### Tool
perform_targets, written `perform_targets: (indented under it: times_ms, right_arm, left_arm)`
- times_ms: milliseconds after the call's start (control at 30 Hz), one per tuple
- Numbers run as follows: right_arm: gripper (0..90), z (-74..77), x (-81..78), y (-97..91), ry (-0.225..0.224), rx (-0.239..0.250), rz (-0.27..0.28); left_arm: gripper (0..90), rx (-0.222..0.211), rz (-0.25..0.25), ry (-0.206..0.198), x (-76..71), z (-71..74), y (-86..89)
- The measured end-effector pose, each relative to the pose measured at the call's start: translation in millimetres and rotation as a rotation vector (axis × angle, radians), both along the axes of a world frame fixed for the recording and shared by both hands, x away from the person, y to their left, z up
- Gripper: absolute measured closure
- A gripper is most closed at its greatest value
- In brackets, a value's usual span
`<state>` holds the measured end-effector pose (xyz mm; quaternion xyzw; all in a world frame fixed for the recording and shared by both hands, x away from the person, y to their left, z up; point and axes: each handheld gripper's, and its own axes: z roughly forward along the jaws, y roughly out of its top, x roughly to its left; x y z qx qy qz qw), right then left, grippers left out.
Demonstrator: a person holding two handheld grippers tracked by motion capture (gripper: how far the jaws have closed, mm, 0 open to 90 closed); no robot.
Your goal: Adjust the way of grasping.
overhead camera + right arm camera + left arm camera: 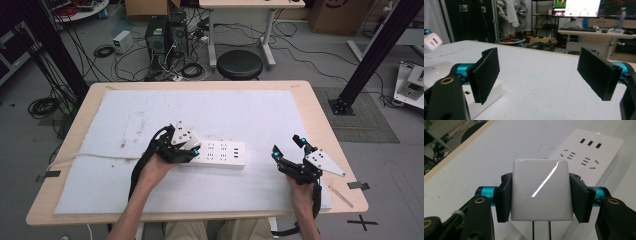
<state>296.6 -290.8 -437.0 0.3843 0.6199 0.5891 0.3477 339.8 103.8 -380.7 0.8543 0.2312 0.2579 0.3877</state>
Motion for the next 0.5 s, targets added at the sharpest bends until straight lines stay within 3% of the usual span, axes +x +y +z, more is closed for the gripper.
perform_targets:
  times_ms: [100, 133, 233, 400, 433, 467, 500]
  right_arm:
    - [18.4, 2.0, 0.5, 2.9, -0.002, -0.013, 0.030]
    - [18.4, 2.7, 0.1, 5.0, -0.004, -0.019, 0.043]
    - [18.4, 5.4, -0.3, 14.1, -0.005, -0.035, 0.083]
    - [18.4, 10.3, -0.4, 23.5, -0.006, -0.020, 0.124]
    - [18.4, 10.3, -0.4, 23.5, -0.006, -0.020, 0.124]
    - [18.4, 11.9, 0.2, 27.6, -0.003, -0.014, 0.149]
    - [18.5, 12.1, -0.1, 28.9, -0.001, -0.006, 0.157]
  left_arm:
    - [42.4, 0.009, 0.001, -0.030, -4.4, -1.4, -4.0]
    - [42.4, 0.030, 0.000, -0.062, -9.0, -2.9, -7.8]
    - [42.4, 0.046, -0.006, -0.107, -16.5, -4.8, -13.1]
    - [42.4, 0.067, -0.039, -0.209, -30.3, -8.9, -24.1]
    - [42.4, 0.067, -0.039, -0.209, -30.3, -8.9, -24.1]
    - [42.4, 0.097, -0.049, -0.278, -37.3, -11.2, -30.2]
    - [42.4, 0.104, -0.052, -0.292, -38.6, -11.5, -31.2]
